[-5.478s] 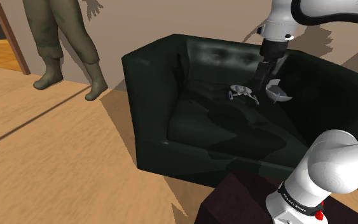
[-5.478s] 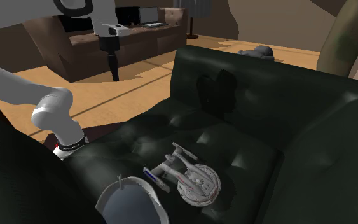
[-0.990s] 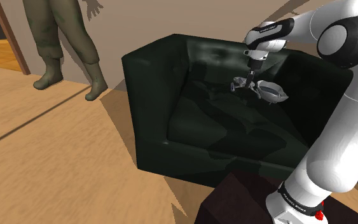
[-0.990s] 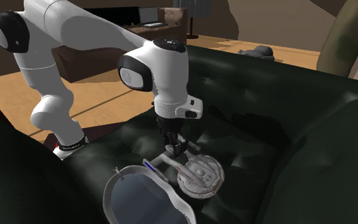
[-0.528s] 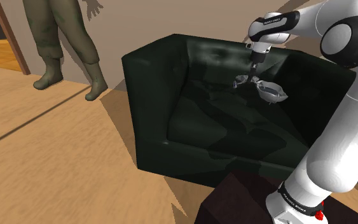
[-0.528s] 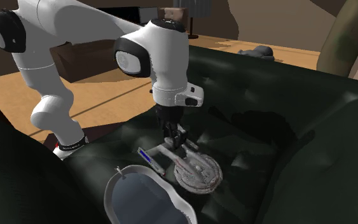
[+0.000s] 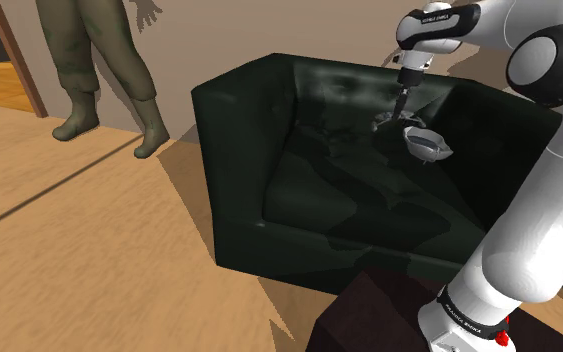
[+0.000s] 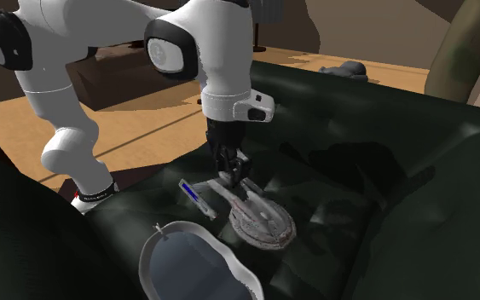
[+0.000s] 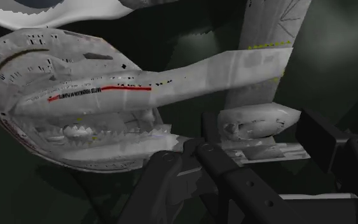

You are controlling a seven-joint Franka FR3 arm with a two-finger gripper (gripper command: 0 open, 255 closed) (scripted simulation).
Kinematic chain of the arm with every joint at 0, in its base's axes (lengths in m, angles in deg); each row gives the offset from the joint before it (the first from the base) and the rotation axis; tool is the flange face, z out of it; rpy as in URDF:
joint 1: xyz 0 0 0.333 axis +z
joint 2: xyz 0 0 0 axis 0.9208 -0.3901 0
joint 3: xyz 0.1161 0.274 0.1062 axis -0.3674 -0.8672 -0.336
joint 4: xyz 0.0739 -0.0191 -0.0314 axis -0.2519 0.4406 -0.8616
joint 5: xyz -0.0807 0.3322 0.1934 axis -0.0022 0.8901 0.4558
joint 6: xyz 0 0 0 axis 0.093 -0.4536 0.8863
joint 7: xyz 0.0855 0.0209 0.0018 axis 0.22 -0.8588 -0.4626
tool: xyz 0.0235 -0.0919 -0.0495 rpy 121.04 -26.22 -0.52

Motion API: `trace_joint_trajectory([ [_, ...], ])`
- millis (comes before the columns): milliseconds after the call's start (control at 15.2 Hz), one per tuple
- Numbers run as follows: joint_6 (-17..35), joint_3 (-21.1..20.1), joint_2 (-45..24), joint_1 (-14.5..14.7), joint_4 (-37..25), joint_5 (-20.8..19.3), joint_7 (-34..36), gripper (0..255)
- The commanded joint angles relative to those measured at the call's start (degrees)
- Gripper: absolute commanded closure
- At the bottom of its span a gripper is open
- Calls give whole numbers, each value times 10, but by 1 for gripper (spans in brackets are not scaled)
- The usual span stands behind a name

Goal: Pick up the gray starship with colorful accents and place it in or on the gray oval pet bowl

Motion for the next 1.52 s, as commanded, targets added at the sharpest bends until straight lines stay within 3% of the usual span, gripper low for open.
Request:
trace_joint_trajectory([
  [0,-17,1,-5,-2,-20,3,-2,255],
  [462,-64,8,-7,-11,-69,4,-15,255],
  [990,-78,54,14,-62,-63,-11,-111,255],
  [1452,-99,101,-11,-122,-97,6,-216,255],
])
